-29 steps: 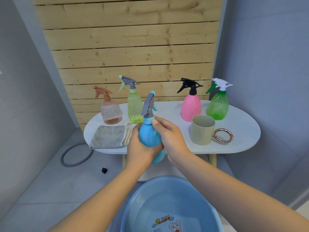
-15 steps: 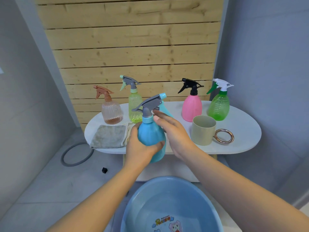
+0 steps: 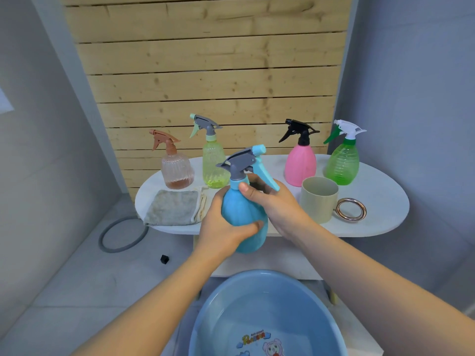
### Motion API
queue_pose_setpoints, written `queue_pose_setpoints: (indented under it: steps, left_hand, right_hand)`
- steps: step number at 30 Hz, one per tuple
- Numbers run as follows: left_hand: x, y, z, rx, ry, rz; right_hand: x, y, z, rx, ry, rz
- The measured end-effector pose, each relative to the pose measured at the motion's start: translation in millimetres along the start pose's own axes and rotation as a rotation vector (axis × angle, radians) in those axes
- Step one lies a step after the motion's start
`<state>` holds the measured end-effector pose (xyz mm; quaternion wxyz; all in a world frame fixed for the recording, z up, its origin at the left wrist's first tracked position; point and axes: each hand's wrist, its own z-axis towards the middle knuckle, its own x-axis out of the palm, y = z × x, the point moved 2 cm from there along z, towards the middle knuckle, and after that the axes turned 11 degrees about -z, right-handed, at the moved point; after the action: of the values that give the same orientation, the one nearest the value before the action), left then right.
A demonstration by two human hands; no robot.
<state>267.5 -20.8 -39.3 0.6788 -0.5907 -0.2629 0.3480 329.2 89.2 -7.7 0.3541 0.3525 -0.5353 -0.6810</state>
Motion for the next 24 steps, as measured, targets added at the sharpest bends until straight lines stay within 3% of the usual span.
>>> queue_pose_setpoints:
  steps: [6,14,24]
  left_hand:
    - [-1.1,-3.8,-2.8,0.009,0.046,-0.009]
    - [-9.2,-8.5,-2.8,-0.062,0.317,-0.029]
    - [-4.9,-5.4,-0.2,-0.126,0.443,-0.053]
  right_hand:
    - [4.1,6.6,-7.8,-0.086,-0.132,-0.193]
    - [-23.5,8.1,-0.2,0.035,0.313,-0.108]
    - [-40.2,10.1,1.1,0.019,0.388,-0.207]
